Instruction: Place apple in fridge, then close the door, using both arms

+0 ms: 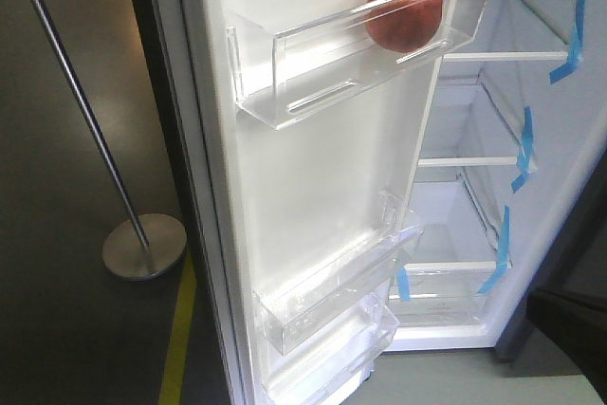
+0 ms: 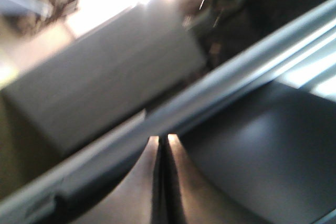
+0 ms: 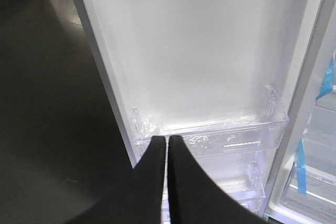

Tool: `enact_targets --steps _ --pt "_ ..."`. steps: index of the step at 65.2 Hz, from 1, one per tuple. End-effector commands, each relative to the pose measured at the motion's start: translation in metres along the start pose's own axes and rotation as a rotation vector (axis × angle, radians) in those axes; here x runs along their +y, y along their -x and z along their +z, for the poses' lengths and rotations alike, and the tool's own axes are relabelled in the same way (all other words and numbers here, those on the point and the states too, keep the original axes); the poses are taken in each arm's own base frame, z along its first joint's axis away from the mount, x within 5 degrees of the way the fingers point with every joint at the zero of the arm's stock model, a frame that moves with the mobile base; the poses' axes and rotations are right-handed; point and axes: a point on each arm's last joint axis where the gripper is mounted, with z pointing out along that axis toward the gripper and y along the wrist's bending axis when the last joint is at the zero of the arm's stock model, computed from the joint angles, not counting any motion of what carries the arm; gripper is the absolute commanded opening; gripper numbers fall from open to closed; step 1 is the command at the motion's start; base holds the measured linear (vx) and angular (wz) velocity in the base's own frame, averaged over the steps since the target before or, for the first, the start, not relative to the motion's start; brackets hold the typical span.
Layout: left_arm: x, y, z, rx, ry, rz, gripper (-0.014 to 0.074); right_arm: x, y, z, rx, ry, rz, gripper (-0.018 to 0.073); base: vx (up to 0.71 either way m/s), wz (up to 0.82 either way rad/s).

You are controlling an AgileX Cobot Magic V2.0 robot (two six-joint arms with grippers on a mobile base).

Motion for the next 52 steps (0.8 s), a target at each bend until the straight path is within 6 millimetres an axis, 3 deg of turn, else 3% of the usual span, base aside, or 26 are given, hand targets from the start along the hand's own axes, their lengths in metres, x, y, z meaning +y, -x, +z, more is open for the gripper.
enact_targets --steps 1,26,40,52 --pt "-0.019 0.002 0.016 -0.003 -0.057 -0.011 -0.0007 -0.001 0.011 -0.003 -0.064 -0.021 0.008 -0.0004 0.0 0.0" --pt "-0.005 -0.027 0.081 0.177 0.031 -0.205 -0.0007 0.001 0.01 -0.003 -0.046 -0.006 0.0 -0.0004 0.0 0.0" --pt "-0.006 -0.042 0.092 0.341 0.019 -0.198 0.0004 0.001 0.01 -0.003 -0.046 -0.006 0.0 -0.0004 0.0 0.0" --pt "-0.022 -0.049 0.088 0.449 -0.167 -0.107 0.0031 0.001 0.01 -0.003 -0.046 -0.006 0.0 -0.0004 0.0 0.0"
